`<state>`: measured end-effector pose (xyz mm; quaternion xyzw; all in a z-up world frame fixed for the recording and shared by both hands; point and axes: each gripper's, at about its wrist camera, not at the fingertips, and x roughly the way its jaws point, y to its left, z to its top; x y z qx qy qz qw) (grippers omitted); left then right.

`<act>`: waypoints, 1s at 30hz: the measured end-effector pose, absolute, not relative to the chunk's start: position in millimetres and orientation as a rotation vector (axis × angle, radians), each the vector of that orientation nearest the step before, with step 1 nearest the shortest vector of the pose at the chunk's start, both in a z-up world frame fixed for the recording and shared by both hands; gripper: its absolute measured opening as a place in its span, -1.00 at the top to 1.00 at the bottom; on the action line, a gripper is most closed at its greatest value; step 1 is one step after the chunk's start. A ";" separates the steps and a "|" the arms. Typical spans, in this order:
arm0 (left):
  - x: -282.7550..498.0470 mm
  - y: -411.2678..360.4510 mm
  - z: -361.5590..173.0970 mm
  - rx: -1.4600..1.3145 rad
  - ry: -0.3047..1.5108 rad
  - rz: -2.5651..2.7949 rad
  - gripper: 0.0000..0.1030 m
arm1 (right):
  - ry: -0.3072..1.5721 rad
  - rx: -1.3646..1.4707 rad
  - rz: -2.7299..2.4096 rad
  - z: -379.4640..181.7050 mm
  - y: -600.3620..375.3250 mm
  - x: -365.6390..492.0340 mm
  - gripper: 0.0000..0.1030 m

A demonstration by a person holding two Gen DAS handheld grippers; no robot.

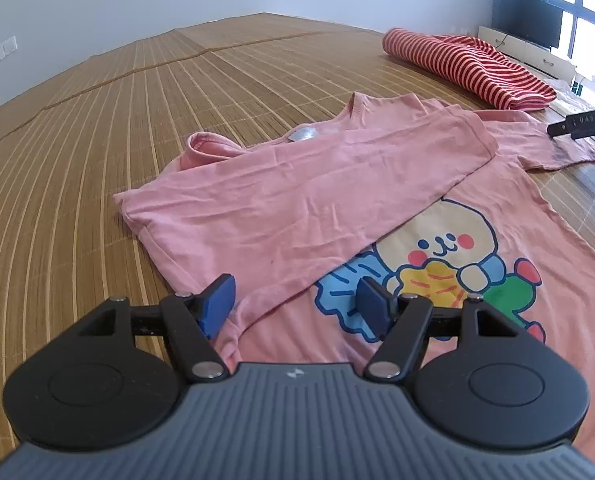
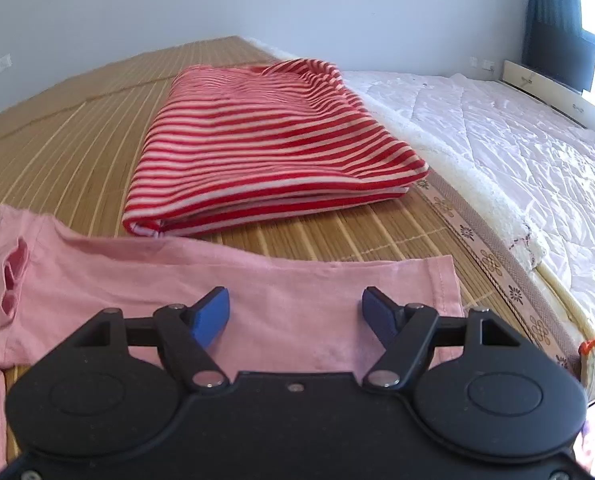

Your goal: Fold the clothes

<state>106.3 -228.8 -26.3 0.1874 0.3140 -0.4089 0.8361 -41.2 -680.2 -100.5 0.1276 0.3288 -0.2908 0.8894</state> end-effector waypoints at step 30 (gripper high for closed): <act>104.5 -228.2 -25.7 0.392 0.657 -0.870 -0.41 | 0.566 0.261 -0.341 -84.7 -651.4 -30.7 0.94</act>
